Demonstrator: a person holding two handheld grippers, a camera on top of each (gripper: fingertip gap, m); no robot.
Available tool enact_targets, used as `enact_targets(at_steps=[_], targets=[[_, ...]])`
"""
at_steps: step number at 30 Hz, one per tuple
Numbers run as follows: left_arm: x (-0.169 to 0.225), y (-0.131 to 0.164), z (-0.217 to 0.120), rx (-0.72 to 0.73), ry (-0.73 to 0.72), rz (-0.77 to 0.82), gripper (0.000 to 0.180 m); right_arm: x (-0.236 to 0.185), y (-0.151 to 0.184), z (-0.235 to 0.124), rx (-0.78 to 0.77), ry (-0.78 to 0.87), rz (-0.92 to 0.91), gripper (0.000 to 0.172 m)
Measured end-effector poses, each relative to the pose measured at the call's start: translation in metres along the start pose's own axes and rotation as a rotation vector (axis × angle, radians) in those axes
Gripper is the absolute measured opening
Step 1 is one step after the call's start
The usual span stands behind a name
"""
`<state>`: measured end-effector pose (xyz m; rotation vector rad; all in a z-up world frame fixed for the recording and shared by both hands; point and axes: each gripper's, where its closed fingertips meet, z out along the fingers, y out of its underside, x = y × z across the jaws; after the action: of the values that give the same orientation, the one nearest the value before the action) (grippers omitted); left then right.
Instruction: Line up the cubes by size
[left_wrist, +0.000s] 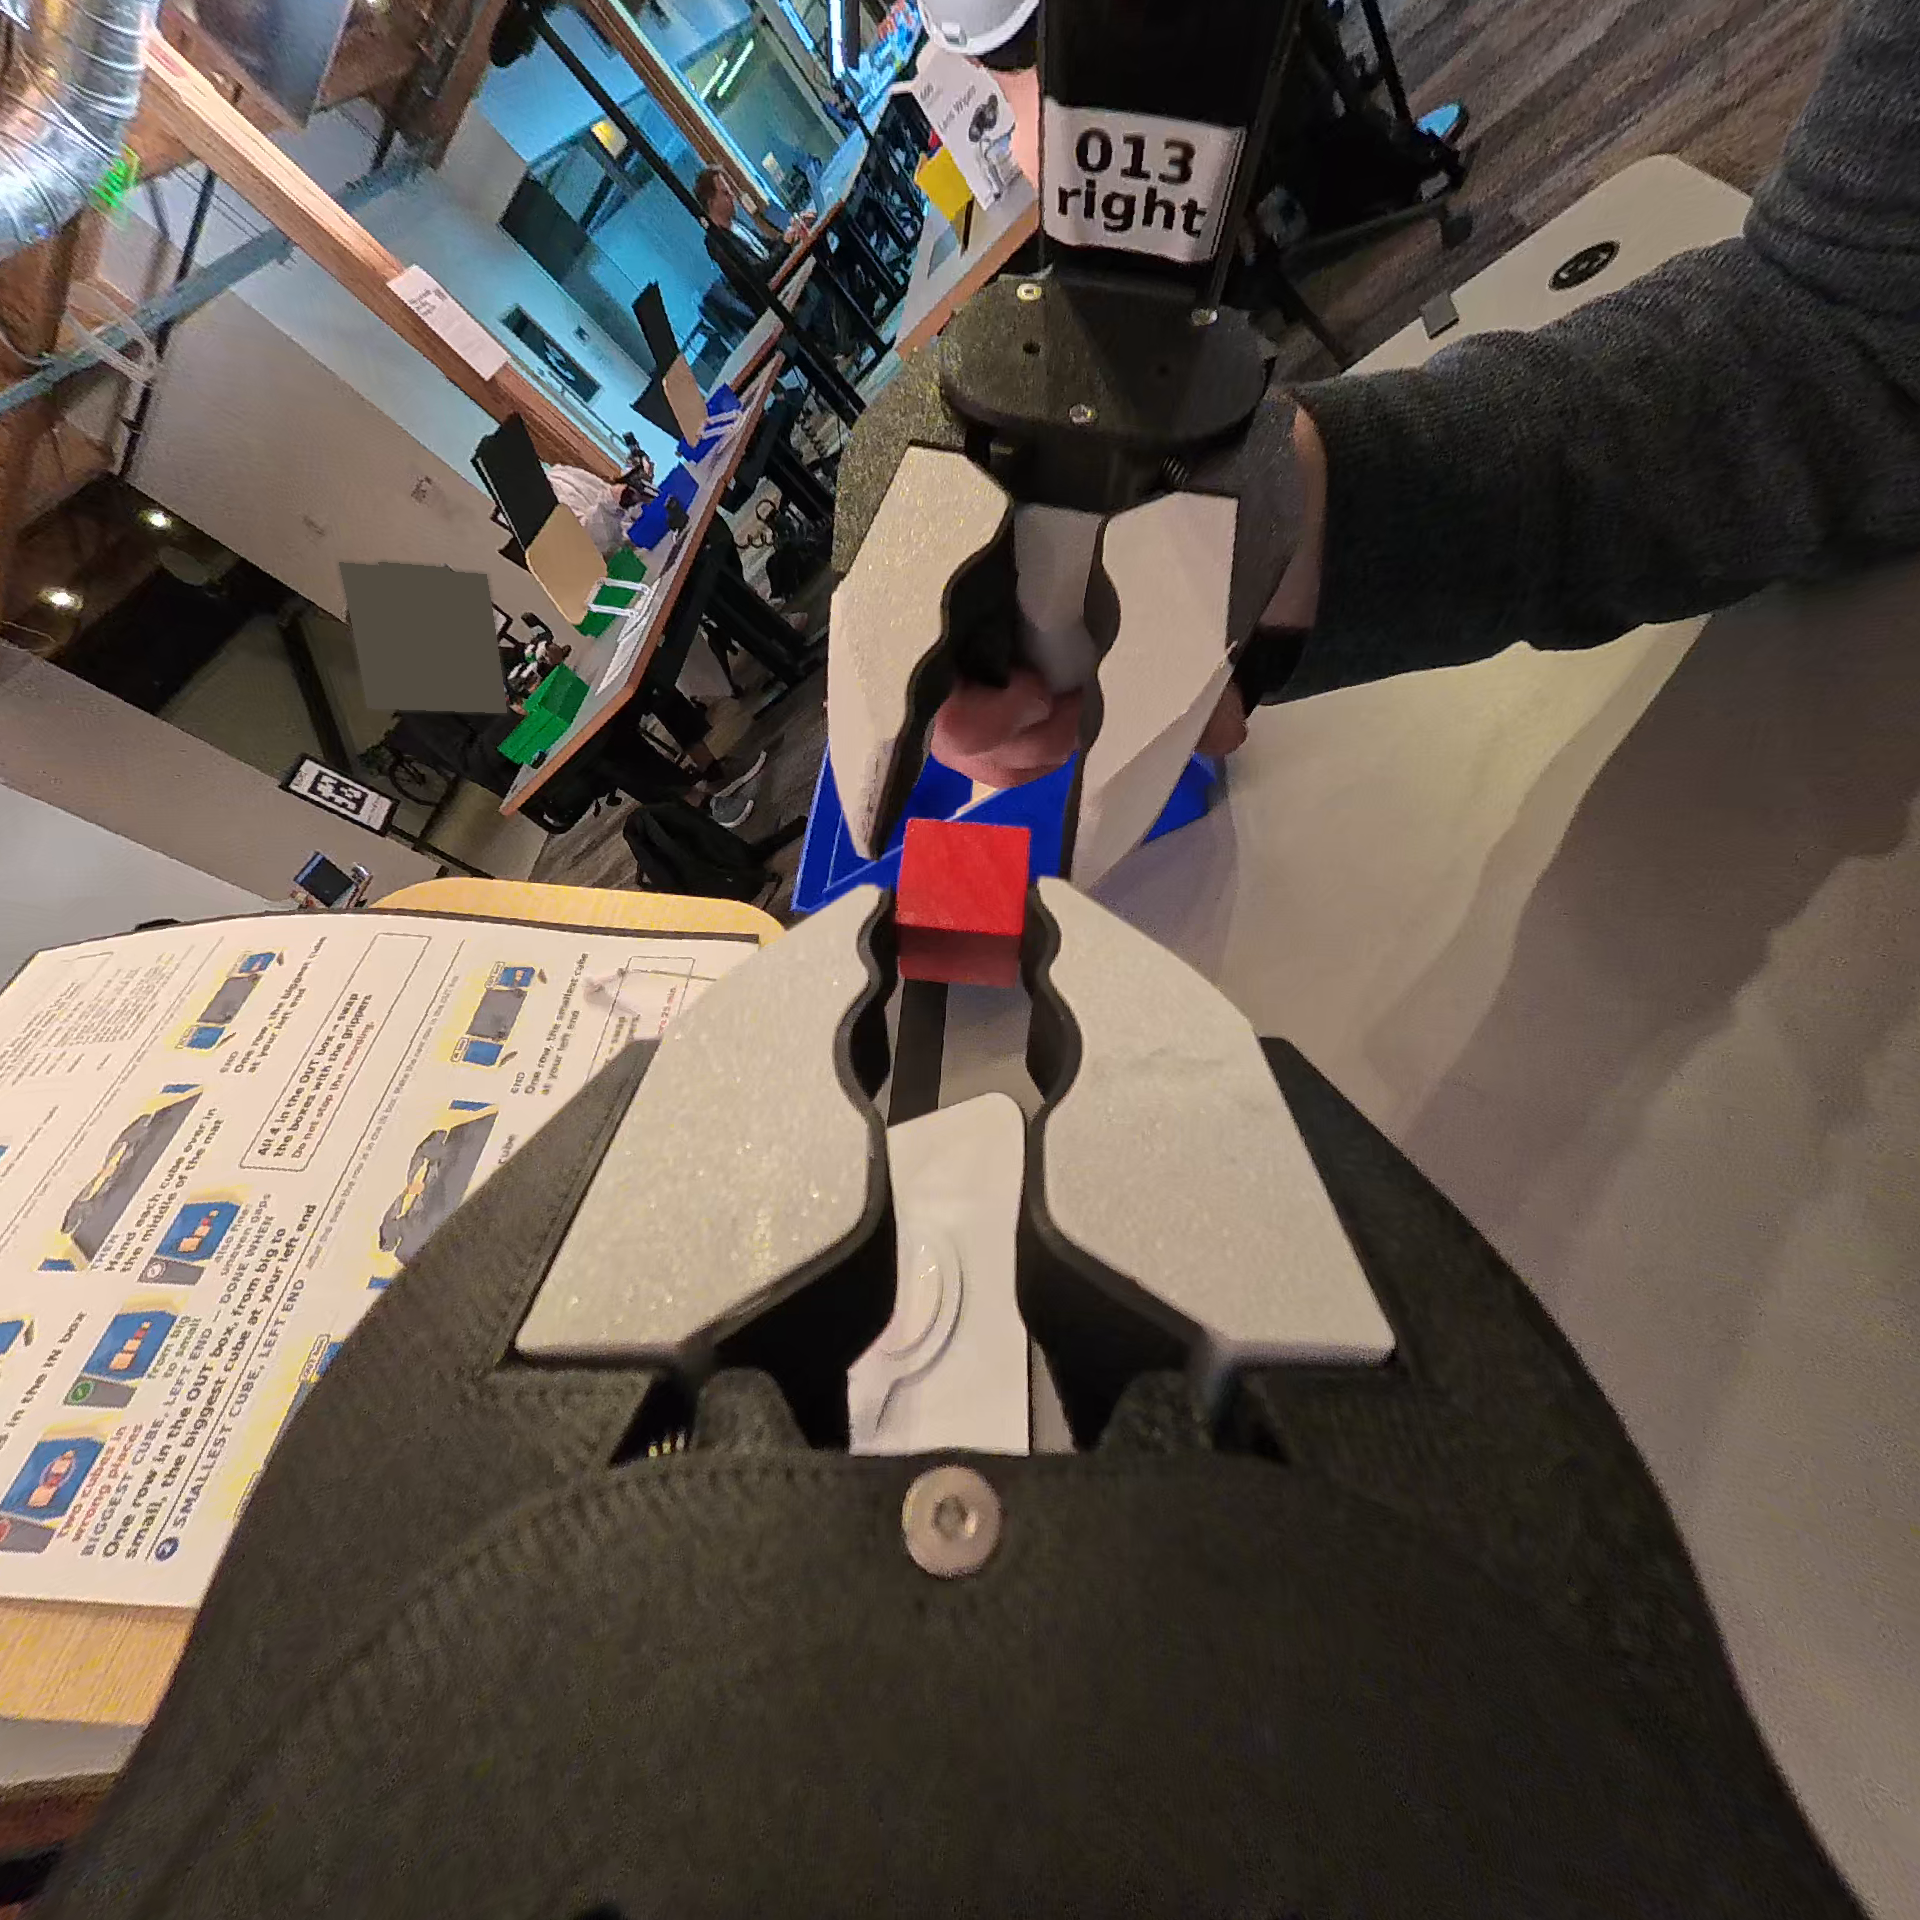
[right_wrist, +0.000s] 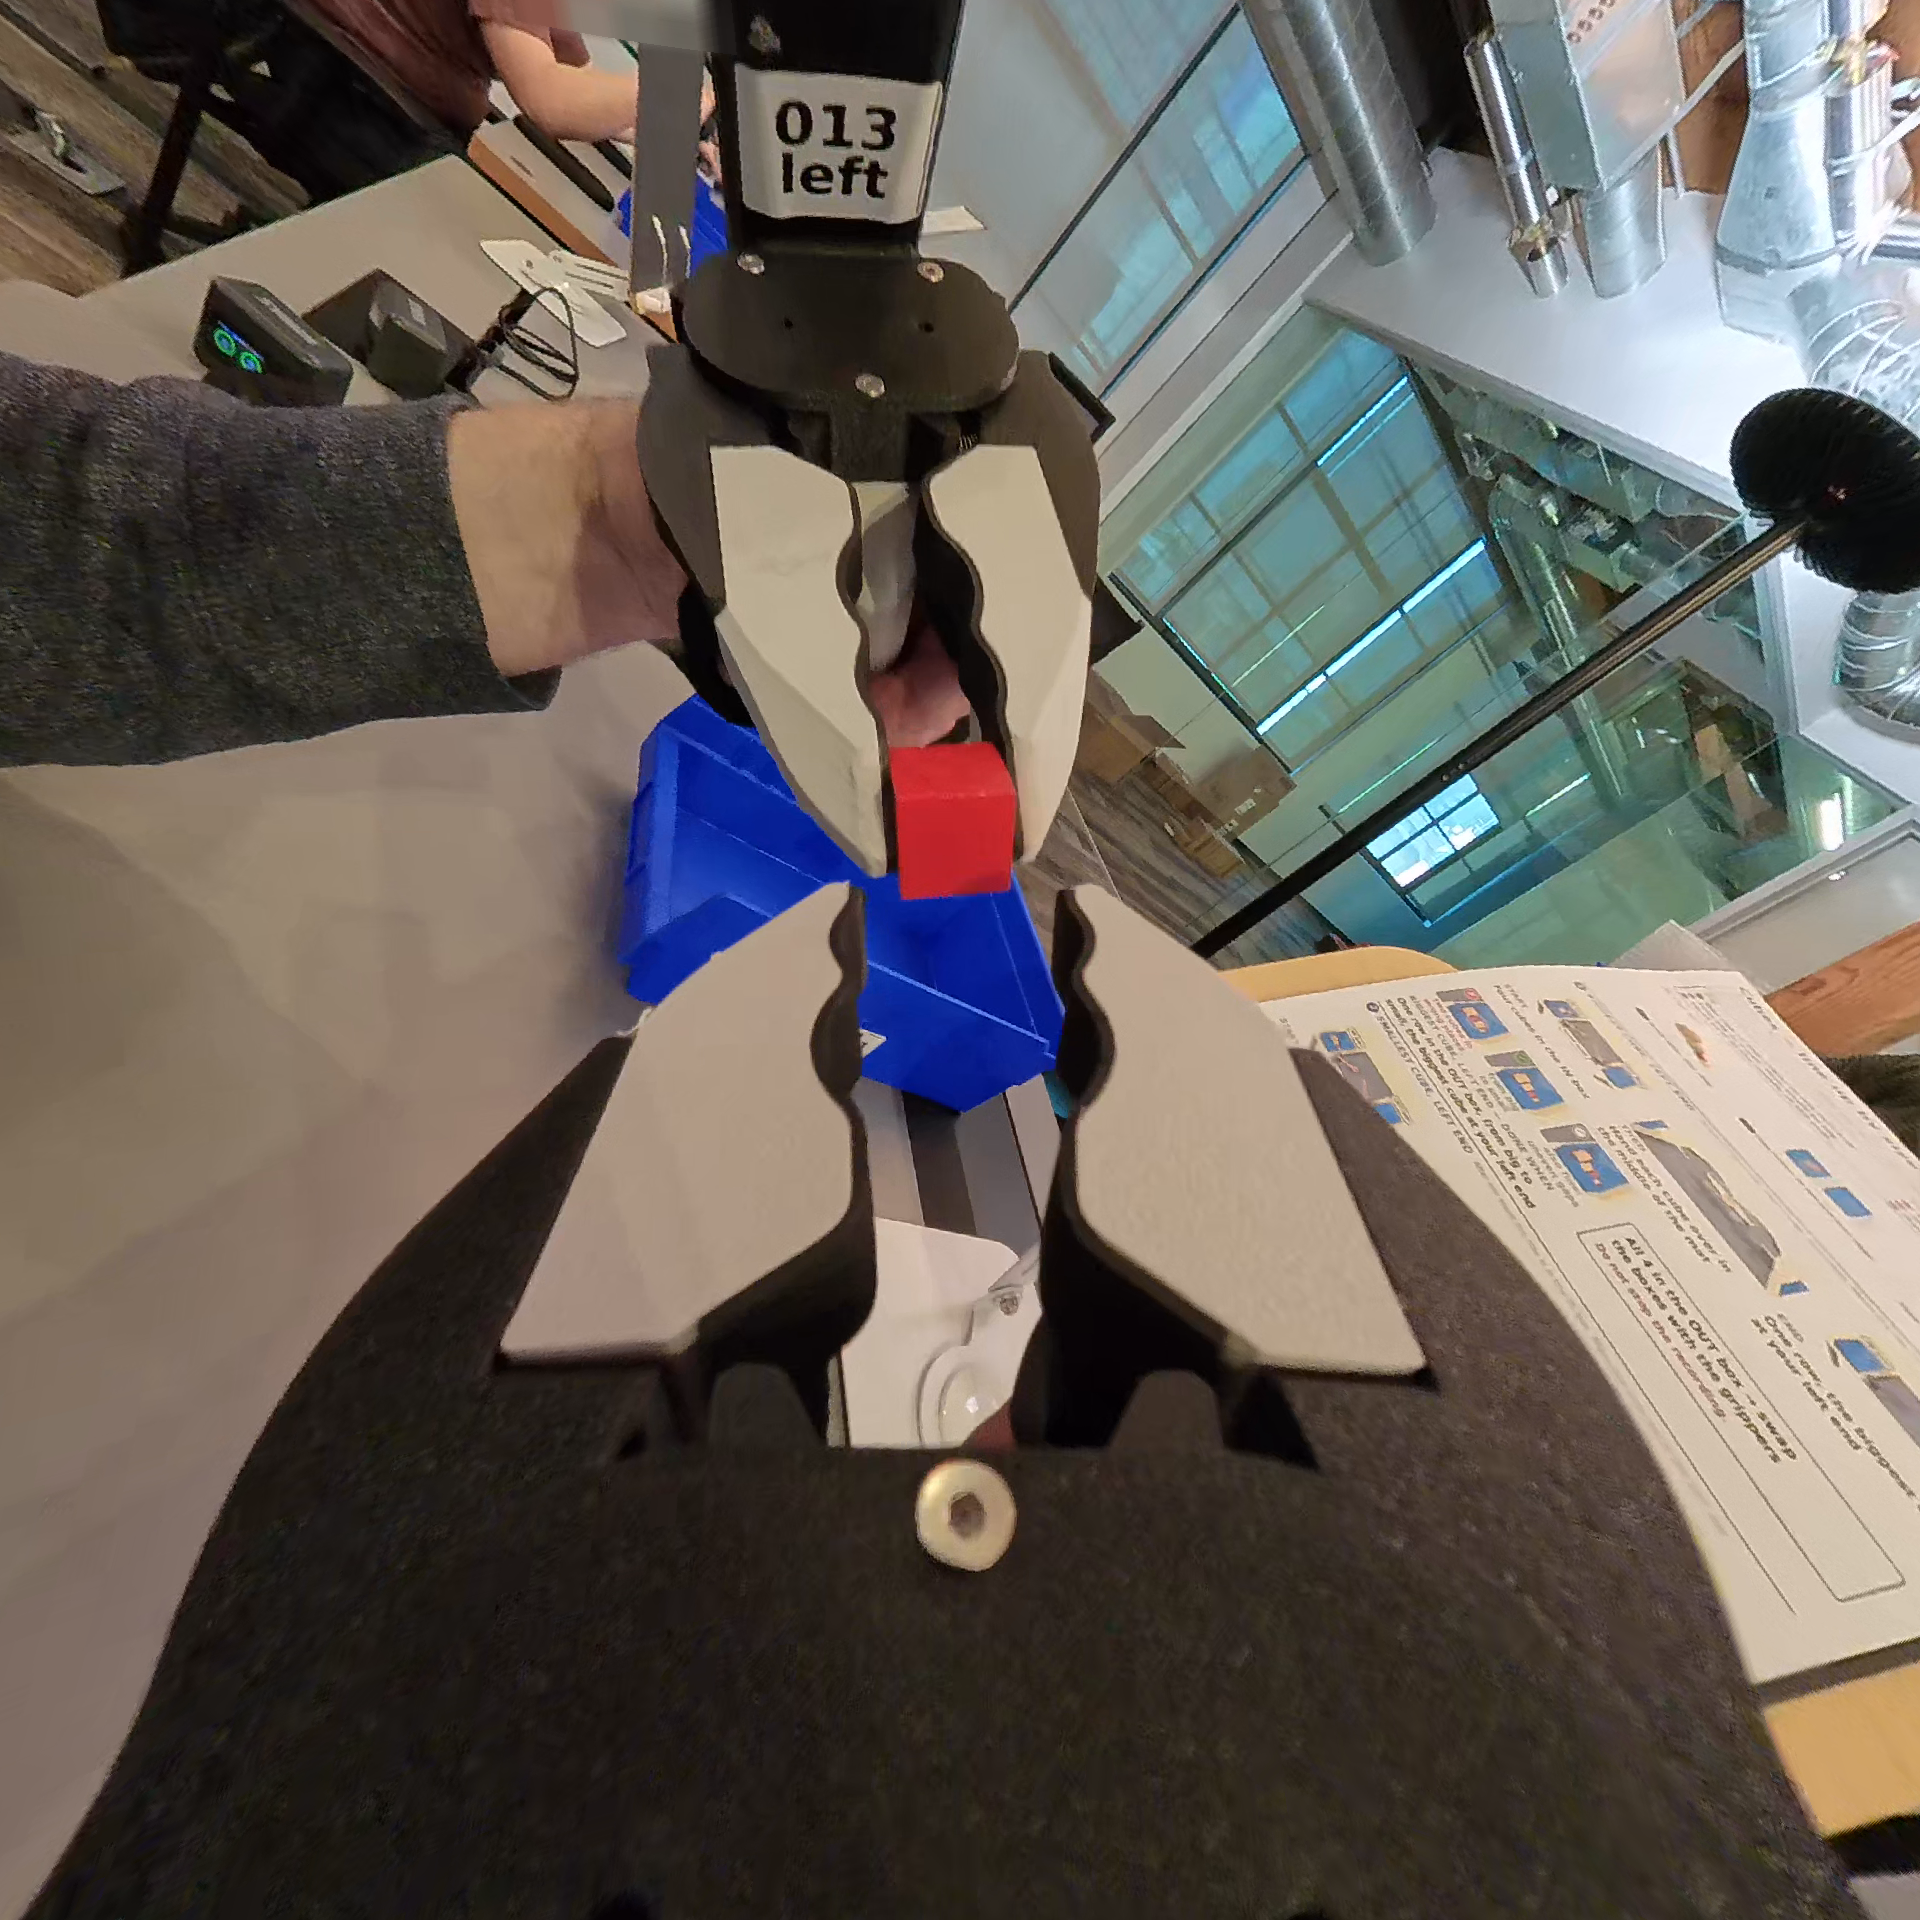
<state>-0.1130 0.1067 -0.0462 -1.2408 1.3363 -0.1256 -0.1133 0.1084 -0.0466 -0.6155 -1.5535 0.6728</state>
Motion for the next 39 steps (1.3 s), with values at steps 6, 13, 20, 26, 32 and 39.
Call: enact_targets(at_steps=[6, 13, 20, 26, 32, 39], targets=[[0.003, 0.001, 0.002, -0.012, 0.016, 0.002, 0.022, -0.007, -0.003, 0.004, 0.018, -0.024, 0.003, 0.031], [0.007, 0.001, 0.000, -0.007, 0.040, -0.004, 0.022, -0.011, -0.004, 0.005, 0.027, -0.050, -0.001, 0.027], [0.010, 0.001, -0.001, -0.002, 0.060, -0.009, 0.021, -0.014, -0.006, 0.004, 0.035, -0.068, -0.003, 0.026], [0.014, 0.002, -0.001, -0.007, 0.081, -0.009, 0.022, -0.018, -0.006, 0.005, 0.043, -0.096, 0.015, 0.026], [0.016, 0.003, -0.001, -0.009, 0.099, -0.015, 0.022, -0.021, -0.005, 0.005, 0.043, -0.113, 0.015, 0.026], [0.019, 0.000, -0.001, 0.012, 0.117, -0.022, 0.022, -0.023, -0.008, 0.003, 0.053, -0.120, -0.002, 0.025]])
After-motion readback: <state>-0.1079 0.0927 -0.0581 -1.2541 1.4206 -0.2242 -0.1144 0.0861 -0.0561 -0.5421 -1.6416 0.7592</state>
